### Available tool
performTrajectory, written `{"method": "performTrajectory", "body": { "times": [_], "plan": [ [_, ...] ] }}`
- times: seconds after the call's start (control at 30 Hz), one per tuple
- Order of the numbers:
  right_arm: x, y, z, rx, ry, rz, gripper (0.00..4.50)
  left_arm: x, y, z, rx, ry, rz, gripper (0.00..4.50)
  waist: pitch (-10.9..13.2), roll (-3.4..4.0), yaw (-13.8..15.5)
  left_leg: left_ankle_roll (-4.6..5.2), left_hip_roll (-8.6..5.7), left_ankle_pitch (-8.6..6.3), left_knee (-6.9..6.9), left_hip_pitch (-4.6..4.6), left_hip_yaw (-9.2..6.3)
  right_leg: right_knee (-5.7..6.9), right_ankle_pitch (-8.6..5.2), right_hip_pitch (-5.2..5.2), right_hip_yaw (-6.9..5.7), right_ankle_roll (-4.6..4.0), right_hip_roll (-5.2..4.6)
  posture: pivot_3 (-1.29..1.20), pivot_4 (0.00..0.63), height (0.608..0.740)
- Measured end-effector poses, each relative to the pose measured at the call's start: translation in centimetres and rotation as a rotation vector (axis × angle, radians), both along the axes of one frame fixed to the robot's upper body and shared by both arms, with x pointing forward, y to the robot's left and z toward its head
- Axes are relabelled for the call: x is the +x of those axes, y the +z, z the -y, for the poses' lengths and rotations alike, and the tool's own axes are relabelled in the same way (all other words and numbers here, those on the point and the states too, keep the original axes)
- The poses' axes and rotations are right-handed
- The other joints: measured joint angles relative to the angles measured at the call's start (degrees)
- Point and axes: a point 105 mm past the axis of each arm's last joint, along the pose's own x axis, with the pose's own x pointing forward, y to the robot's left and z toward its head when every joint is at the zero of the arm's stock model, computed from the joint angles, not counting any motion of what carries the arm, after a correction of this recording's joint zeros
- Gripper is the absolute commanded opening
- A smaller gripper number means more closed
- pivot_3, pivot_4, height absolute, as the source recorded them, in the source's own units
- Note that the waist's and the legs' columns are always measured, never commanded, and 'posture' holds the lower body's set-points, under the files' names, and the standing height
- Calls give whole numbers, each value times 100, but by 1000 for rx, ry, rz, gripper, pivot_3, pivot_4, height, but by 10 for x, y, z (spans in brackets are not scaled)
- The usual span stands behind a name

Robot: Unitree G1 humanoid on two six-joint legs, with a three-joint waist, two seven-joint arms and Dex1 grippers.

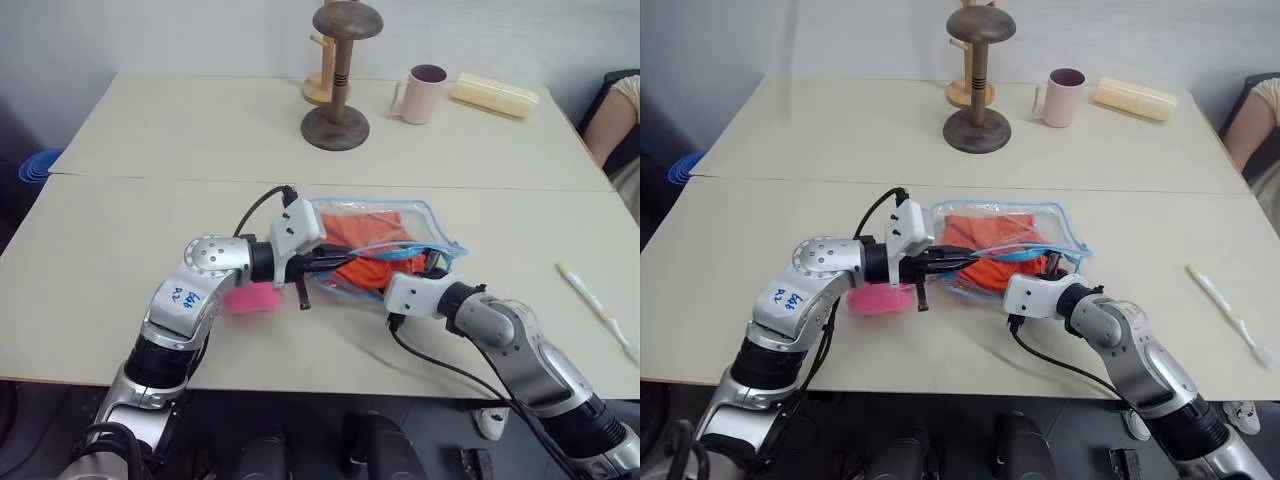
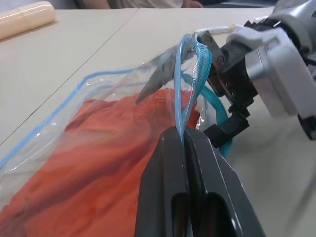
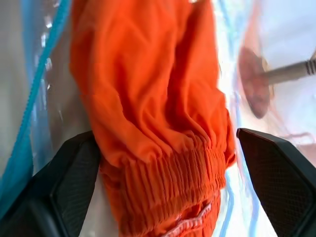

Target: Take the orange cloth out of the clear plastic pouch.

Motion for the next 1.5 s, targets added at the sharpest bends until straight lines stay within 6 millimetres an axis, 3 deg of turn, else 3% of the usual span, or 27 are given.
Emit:
{"method": "performTrajectory", "body": {
  "times": [0.13, 0.23, 0.4, 0.63, 0.8, 0.93, 1.03, 1.13, 1.23, 1.33, 1.4, 1.5],
  "plan": [
    [14, 3, -10, -52, 30, 76, 4489, 2, 9, 6, -21, -5, 13, 0, 0, 0, -23, -3, 2, 2, 0, 4, 2, 4, 0, 1, 1, 0, 2, 0, 150, 740],
    [24, 2, -18, -21, 23, 87, 3891, 2, 11, 9, -35, -8, 6, 0, 0, 0, -51, -3, 2, 2, 1, 3, 1, 5, 0, 1, 1, 0, 1, 0, 150, 740],
    [32, -7, -18, -7, 14, 65, 2226, 2, 11, 11, -44, 1, -1, 0, 0, 0, -49, -2, 1, 2, 1, 2, -1, 4, 0, 1, 0, 0, -2, 0, 150, 740],
    [26, -15, -18, -31, 36, 27, 9, 7, 10, 15, -76, 46, -29, 0, 0, 0, -39, -2, 2, 2, 1, 0, -3, 2, 0, 1, 0, 0, -2, 0, 150, 740],
    [13, -10, -15, -102, 71, 19, 9, 19, 9, 20, -63, 122, -6, 0, 0, 0, -7, -2, 0, 1, 0, -1, -1, 0, 0, 0, 0, 0, -2, 0, 150, 740],
    [4, 12, -15, -114, 114, 62, 9, 21, 0, 23, 26, 130, 86, 0, 0, 0, -1, -2, 0, 1, -1, 1, -2, 1, 0, 0, -1, 0, -1, 0, 150, 740],
    [-28, 17, -11, -141, 252, 26, 9, 28, -13, 23, 94, 153, 132, 0, 0, 0, 41, -1, -3, 1, -6, -1, -6, -6, 0, 1, -6, 0, -2, 0, 150, 740],
    [-58, 10, 6, -208, 348, -67, 9, 42, -27, 4, 187, 219, 173, 0, 0, -1, 48, 1, -5, 0, -7, -2, -4, -9, 0, 2, -8, 0, -3, 0, 150, 740],
    [-94, -6, 36, -322, 414, -229, 9, 50, -32, -5, 205, 261, 173, 0, 0, 0, 87, 2, -3, 0, -9, 1, -3, -9, 0, 4, -9, 0, -3, 0, 150, 740],
    [-116, -18, 77, -410, 366, -358, 9, 54, -33, -20, 232, 289, 180, 0, 2, -4, 92, 2, -1, 0, -12, 6, 4, -11, 0, 6, -5, 0, 0, 0, 150, 740],
    [-117, -19, 102, -433, 294, -378, 9, 52, -32, -33, 244, 293, 172, 0, 2, -6, 49, 1, -1, 0, -13, 10, 11, -9, 0, 7, 1, 0, 1, 0, 150, 740],
    [-101, -10, 144, -456, 115, -333, 9, 31, -35, -42, 256, 199, 144, 0, 3, -8, 4, 1, 1, 0, -14, 26, 19, -12, 0, 10, 10, 0, 0, 0, 150, 740]
  ]
}}
